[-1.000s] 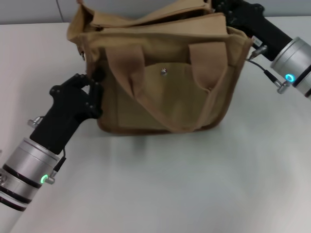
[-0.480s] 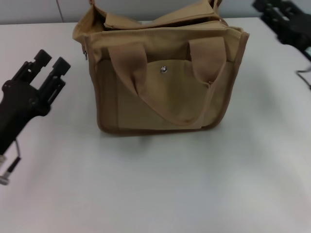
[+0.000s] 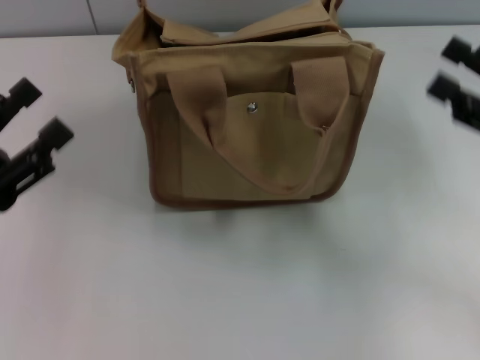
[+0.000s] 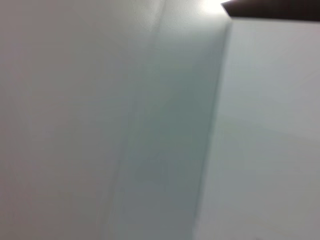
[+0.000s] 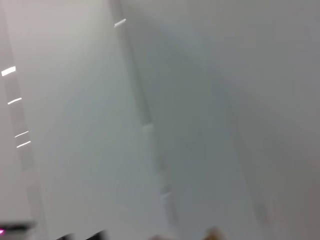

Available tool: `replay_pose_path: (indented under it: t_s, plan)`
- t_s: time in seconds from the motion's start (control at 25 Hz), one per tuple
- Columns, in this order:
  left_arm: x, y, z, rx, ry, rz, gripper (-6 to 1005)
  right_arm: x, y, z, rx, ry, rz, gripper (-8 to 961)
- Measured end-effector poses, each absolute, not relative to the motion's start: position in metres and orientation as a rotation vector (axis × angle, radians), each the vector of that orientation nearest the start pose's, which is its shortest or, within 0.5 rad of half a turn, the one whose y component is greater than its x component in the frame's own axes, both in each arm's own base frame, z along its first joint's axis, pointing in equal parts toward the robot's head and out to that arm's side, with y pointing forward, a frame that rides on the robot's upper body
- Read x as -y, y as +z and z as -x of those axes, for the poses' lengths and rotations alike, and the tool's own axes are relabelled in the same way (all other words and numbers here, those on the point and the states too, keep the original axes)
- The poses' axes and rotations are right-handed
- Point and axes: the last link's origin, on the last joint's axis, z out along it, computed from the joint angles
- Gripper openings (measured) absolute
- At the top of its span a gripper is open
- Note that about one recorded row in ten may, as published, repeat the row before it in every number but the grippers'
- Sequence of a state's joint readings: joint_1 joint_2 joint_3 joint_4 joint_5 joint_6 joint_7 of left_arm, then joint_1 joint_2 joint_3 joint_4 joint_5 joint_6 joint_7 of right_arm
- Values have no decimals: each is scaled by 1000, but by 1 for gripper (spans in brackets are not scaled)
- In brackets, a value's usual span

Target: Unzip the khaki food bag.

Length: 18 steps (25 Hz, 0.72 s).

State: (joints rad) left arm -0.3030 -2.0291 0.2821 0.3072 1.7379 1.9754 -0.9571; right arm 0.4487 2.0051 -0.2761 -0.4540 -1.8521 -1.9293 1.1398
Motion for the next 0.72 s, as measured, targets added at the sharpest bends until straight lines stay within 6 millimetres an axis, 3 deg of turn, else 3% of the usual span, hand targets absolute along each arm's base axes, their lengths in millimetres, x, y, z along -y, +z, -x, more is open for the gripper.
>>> replay_pose_path:
  t_s: [0.08,0.2,0.32,0.52,0.72]
  plan:
    - [-233,61,307,413,-1341,2294,829,-274,70,-279,-364,1294,2477,779]
    - [-233,61,307,410,-1269,2468,855,-260,72,-274,-270,1264,2642,792]
    - [-232,58,306,397,-1214,2604,855,-254,60,-269,-220,1209,2786,792]
    - [-232,54,303,391,-1163,2742,855,-253,37,-262,-213,1137,2927,792]
    - [-233,53,302,382,-1150,2769,855,-257,25,-259,-228,1102,2947,792]
